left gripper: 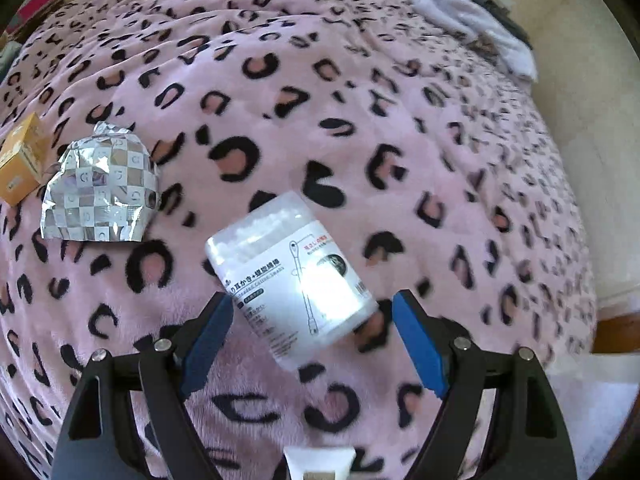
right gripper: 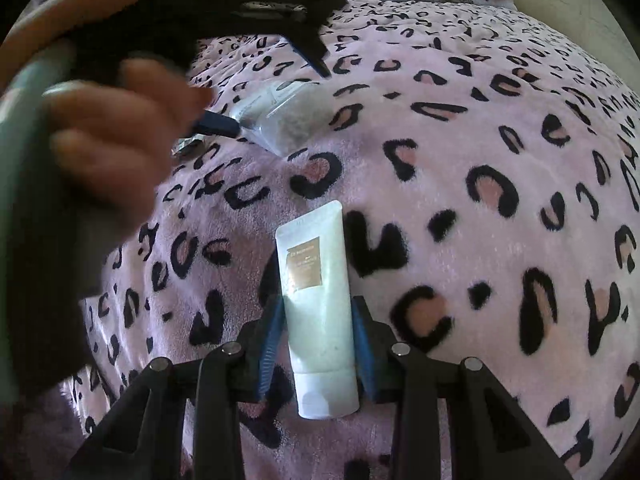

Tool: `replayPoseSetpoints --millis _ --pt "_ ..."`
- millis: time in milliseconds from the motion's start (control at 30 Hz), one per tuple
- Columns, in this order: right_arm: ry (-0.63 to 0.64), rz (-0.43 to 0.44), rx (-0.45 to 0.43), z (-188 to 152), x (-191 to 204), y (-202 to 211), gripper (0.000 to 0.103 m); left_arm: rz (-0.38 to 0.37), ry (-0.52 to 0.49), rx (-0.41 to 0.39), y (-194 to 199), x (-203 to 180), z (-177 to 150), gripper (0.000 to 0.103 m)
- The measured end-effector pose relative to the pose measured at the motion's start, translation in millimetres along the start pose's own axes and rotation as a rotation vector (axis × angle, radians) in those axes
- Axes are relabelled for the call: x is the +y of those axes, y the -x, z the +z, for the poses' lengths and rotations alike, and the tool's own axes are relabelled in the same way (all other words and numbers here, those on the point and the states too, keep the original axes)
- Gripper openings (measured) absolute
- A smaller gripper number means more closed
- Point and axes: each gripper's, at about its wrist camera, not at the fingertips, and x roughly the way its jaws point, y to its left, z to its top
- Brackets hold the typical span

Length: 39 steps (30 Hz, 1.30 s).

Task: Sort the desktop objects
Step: 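Grasp the clear cotton-swab box with the left tool while the right tool holds the tube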

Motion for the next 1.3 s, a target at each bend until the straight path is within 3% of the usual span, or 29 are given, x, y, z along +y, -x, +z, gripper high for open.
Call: replayPoseSetpoints --millis 233,600,1233,1300 --pt "-0.005 0.022 -0.005 1 -1 -4 0.034 -0.017 0.011 0.024 -24 7 -4 0.08" --pt "0.013 -0.014 -0.04 -6 9 7 0.033 -0.019 -0.094 -0.048 -3 17 -19 0.071" --pt "-0.041 -0.082 -0.082 3 3 36 0.029 0.004 -0.167 -0.081 29 47 -51 0.07" --pt "-0.041 -0.089 -0.082 2 -12 44 0.028 0.005 -0.169 -0.084 33 51 -55 0.07"
